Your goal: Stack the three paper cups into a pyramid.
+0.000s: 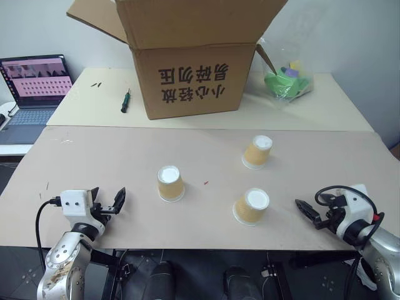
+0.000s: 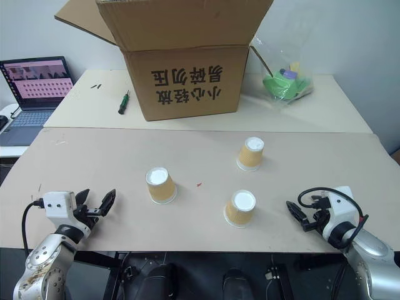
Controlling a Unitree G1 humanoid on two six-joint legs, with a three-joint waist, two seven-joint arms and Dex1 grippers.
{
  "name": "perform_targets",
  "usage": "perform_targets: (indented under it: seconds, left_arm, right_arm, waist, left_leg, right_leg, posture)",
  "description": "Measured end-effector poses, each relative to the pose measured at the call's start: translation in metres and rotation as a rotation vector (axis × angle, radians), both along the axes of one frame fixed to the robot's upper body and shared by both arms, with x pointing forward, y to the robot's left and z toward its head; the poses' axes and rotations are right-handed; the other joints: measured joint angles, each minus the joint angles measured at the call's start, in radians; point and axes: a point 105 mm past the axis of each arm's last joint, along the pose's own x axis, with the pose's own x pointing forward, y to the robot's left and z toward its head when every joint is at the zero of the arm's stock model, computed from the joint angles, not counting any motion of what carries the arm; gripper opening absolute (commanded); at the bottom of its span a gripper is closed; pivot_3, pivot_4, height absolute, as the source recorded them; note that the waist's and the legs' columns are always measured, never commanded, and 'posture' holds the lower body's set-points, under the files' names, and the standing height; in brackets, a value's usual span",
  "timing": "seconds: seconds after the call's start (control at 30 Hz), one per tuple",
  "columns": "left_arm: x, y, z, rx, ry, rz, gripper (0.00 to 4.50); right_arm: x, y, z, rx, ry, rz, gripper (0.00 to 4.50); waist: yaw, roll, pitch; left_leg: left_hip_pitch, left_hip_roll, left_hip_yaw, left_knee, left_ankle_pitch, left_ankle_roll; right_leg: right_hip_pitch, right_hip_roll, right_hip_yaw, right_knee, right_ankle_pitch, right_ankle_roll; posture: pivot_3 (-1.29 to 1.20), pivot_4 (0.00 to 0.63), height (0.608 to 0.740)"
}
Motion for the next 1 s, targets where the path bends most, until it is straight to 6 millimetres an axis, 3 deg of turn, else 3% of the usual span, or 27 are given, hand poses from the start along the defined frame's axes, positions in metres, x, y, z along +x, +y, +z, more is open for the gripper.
perform_targets:
  seconds: [0.1, 0.27, 0.4, 0.5, 0.63, 0.7, 0.77, 0.87, 1.0]
  left_arm:
    - [0.000, -0.004, 0.001, 0.000, 0.002, -0.030, 4.31]
    - [-0.009, -0.038, 0.015, 0.012, -0.006, -0.270, 4.31]
    - [-0.030, -0.068, 0.036, 0.074, -0.004, -0.534, 4.31]
    - [-0.047, -0.090, 0.038, 0.105, 0.025, -0.717, 4.31]
    - [-0.053, -0.104, 0.037, 0.107, 0.043, -0.841, 4.31]
    - [-0.047, -0.108, 0.041, 0.114, 0.017, -0.867, 4.31]
    - [-0.042, -0.108, 0.043, 0.117, 0.006, -0.876, 4.31]
    - [-0.038, -0.110, 0.041, 0.123, 0.008, -0.890, 4.31]
    - [-0.039, -0.111, 0.038, 0.117, 0.017, -0.893, 4.31]
  right_arm:
    - [0.001, 0.000, 0.000, 0.004, -0.006, -0.005, 4.50]
    - [0.003, 0.002, -0.002, 0.016, 0.001, 0.006, 4.50]
    - [0.003, -0.003, -0.004, -0.001, 0.036, 0.036, 4.50]
    - [0.002, -0.004, 0.000, -0.039, 0.061, 0.098, 4.50]
    - [-0.025, 0.000, 0.007, -0.104, 0.198, 0.327, 4.50]
    - [-0.052, 0.014, 0.016, -0.099, 0.316, 0.534, 4.50]
    - [-0.062, 0.034, 0.031, -0.078, 0.329, 0.680, 4.50]
    - [-0.059, 0.063, 0.050, -0.088, 0.259, 0.790, 4.50]
    - [-0.057, 0.082, 0.044, -0.078, 0.232, 0.813, 4.50]
  waist:
    - [0.000, -0.001, 0.000]
    - [-0.001, -0.002, 0.000]
    - [-0.001, -0.002, 0.000]
    - [-0.001, -0.002, 0.000]
    - [0.006, -0.001, 0.000]
    - [0.010, -0.001, 0.000]
    - [0.000, -0.005, 0.000]
    - [-0.011, -0.007, 0.000]
    - [0.003, -0.010, 0.001]
  left_leg:
    - [0.002, 0.000, 0.000, 0.000, 0.000, 0.000]
    - [0.002, 0.000, 0.000, 0.000, 0.000, 0.000]
    - [0.002, 0.000, 0.000, -0.001, 0.000, 0.000]
    - [0.003, 0.000, 0.000, -0.001, 0.000, 0.000]
    - [0.003, -0.001, 0.000, -0.001, 0.000, 0.000]
    - [0.005, -0.001, 0.000, -0.001, -0.001, 0.001]
    - [0.006, 0.000, -0.001, -0.001, -0.001, 0.001]
    - [0.006, 0.000, -0.001, 0.000, -0.001, 0.001]
    - [0.006, 0.000, -0.002, 0.000, -0.001, 0.001]
  right_leg:
    - [0.002, 0.000, 0.000, 0.000, 0.000, 0.000]
    - [0.002, 0.000, 0.000, -0.001, -0.001, -0.001]
    - [0.002, -0.001, 0.000, -0.001, -0.001, -0.002]
    - [0.003, -0.001, 0.000, -0.001, -0.001, -0.002]
    - [0.004, -0.002, -0.001, -0.001, -0.005, 0.003]
    - [0.006, -0.002, -0.001, -0.002, -0.006, 0.005]
    - [0.007, -0.001, -0.001, -0.002, -0.006, 0.004]
    - [0.007, -0.001, -0.001, -0.003, -0.006, 0.004]
    - [0.006, -0.001, -0.002, -0.004, -0.006, 0.004]
  posture:
    - [0.00, 0.150, 0.705]
    - [0.00, 0.150, 0.705]
    - [0.00, 0.150, 0.705]
    - [0.00, 0.150, 0.705]
    - [0.00, 0.150, 0.705]
    - [0.00, 0.150, 0.705]
    - [0.00, 0.150, 0.705]
    - [0.00, 0.150, 0.705]
    - [0.00, 0.150, 0.705]
